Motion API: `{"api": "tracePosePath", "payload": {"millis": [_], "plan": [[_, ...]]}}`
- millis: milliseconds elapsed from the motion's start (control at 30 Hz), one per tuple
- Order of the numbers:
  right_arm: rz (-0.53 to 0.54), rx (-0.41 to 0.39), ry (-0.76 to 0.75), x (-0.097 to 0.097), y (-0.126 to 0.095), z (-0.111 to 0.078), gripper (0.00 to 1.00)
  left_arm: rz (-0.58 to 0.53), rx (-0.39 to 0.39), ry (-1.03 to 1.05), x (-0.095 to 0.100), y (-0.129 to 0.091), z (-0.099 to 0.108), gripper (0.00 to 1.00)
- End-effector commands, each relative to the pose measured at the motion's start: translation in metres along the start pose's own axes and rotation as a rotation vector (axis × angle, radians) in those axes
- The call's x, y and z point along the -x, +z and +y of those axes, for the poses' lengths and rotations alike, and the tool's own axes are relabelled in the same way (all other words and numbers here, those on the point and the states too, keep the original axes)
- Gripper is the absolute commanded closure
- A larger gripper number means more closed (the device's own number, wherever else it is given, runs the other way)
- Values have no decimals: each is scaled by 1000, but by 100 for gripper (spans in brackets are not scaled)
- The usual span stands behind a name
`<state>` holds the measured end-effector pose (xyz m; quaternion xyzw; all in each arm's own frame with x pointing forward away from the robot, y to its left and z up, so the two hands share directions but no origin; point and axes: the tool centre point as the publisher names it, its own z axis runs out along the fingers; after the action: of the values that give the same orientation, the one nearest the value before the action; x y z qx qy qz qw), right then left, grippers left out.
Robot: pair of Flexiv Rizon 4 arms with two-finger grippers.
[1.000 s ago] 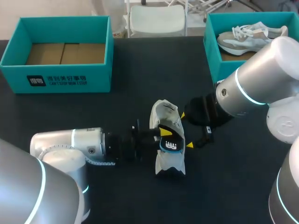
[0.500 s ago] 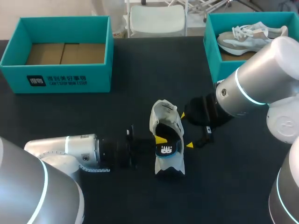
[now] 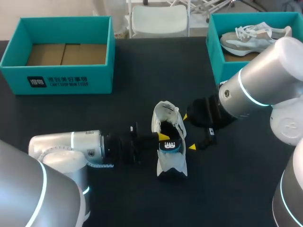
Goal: Take the shoe out of the shoebox, open the shoe tongue, remove and reinsert the insole, then place the shoe into the shoebox
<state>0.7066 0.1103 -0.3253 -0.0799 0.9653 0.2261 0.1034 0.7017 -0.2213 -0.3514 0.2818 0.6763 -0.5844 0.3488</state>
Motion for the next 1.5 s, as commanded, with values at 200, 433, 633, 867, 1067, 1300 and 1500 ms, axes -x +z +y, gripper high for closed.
{"api": "tracePosePath", "payload": {"millis": [200, 433, 633, 867, 1067, 1300, 1500], "plan": [[-4, -1, 0, -1, 2, 1, 0, -18, -18, 3, -1, -2, -15, 76], [-4, -1, 0, -1, 2, 1, 0, -17, -44, 29, 6, -5, -31, 73], [-4, -1, 0, -1, 2, 1, 0, -19, -69, 39, 7, -8, -42, 73], [-4, -1, 0, -1, 2, 1, 0, 15, -75, 30, -2, -3, -45, 100], [-4, -1, 0, -1, 2, 1, 0, 31, -63, 41, -7, 1, -36, 100], [-4, -1, 0, -1, 2, 1, 0, 57, -30, 84, -1, 0, -21, 100], [-4, -1, 0, -1, 2, 1, 0, 69, -4, 88, -2, 1, -5, 100]]}}
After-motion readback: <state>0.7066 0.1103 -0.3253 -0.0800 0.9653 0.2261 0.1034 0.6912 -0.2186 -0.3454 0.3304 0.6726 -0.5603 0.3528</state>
